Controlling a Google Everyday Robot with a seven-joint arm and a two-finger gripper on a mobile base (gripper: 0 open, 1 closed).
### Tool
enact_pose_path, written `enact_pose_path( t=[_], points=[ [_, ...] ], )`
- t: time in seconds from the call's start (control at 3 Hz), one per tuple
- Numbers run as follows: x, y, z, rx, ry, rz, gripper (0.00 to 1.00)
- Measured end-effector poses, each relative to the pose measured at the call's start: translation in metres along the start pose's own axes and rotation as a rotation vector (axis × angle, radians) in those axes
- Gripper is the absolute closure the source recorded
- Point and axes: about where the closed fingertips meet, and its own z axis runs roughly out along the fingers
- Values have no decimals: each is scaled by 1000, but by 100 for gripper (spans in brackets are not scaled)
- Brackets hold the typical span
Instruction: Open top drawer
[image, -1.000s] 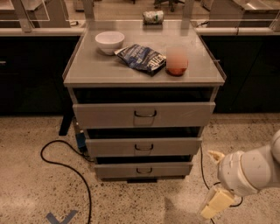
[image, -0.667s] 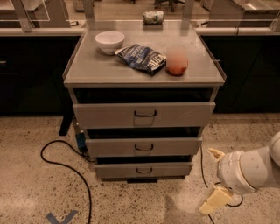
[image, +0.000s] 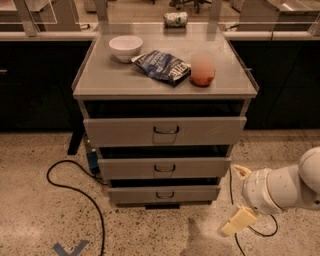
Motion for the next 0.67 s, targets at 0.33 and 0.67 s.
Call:
enact_pose_path(
  t=[0.33,0.67],
  points=[
    [-17,-55,21,45,-92,21,0],
    [-53,-133,13,139,-213,52,0]
  ],
)
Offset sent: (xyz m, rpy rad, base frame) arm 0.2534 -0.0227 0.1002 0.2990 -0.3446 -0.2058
